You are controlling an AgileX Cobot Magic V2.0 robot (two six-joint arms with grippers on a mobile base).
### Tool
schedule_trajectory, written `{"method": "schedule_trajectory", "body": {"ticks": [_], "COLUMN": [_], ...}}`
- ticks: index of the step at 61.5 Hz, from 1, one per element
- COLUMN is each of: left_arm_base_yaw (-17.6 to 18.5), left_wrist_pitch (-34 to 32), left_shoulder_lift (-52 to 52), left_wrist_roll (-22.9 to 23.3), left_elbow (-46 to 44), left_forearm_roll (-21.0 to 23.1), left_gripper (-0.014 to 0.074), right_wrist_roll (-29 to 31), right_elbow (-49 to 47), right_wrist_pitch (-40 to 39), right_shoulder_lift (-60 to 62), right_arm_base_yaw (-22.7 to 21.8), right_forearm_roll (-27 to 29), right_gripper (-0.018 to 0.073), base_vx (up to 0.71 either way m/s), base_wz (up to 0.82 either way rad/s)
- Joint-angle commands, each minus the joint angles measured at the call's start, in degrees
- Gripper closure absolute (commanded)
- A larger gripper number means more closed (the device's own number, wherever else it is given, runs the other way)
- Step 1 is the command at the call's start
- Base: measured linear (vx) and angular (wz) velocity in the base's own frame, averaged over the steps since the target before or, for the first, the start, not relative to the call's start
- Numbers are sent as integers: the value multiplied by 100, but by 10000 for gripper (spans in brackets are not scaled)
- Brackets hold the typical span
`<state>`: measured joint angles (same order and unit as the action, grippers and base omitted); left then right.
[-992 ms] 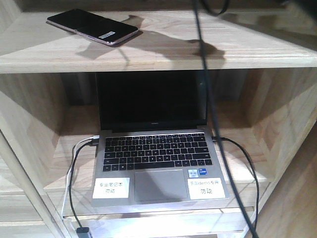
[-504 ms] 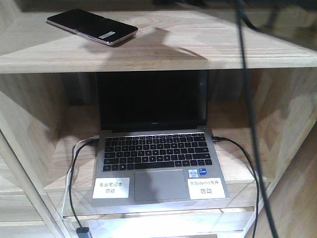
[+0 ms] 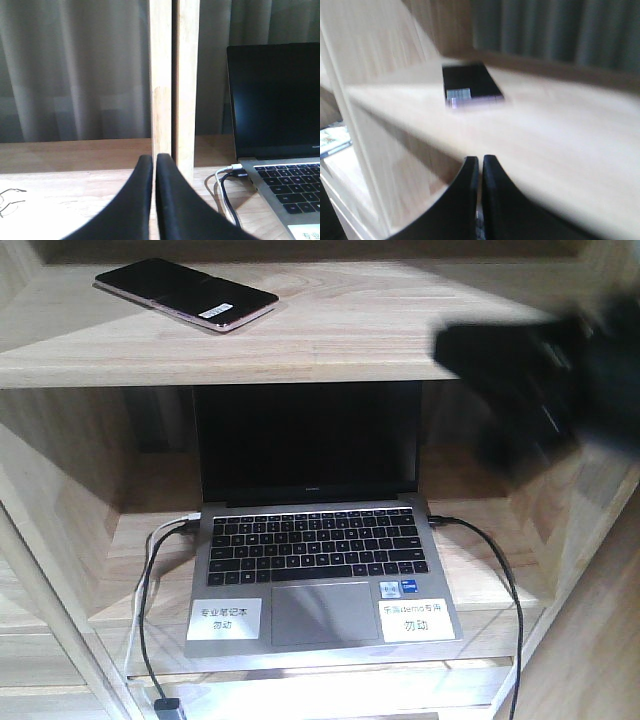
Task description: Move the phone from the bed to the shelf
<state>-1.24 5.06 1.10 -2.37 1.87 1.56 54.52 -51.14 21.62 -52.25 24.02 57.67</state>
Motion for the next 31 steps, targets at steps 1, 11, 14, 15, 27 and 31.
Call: {"method": "schedule_trajectory", "body": {"ticks": [1, 11, 14, 15, 27, 31], "left_arm_base_yaw": [-20, -20, -20, -20, -20, -20], "left_wrist_pitch": [-417, -417, -417, -417, -417, -417], "left_shoulder_lift": [35, 35, 35, 35, 35, 35], "left_wrist_roll": [50, 50, 50, 50, 50, 50], "left_elbow": [-143, -143, -143, -143, -143, -143], "left_forearm_roll": [56, 56, 56, 56, 56, 56], "left_gripper": [595, 595, 595, 595, 595, 595], "right_wrist_roll": [16, -40, -45, -50, -51, -51], "right_elbow": [501, 1467, 1718, 1817, 2510, 2659], "right_wrist_pitch": [-323, -323, -323, -323, -365, -357], "right_shoulder_lift": [601, 1529, 1798, 1907, 2745, 2942], "right_arm_base_yaw": [-21, -21, -21, -21, -21, -21], "right_forearm_roll": [160, 170, 170, 170, 170, 170], "right_gripper": [564, 564, 564, 564, 564, 564], "base_vx": [0, 0, 0, 0, 0, 0], "base_wz": [0, 0, 0, 0, 0, 0]}}
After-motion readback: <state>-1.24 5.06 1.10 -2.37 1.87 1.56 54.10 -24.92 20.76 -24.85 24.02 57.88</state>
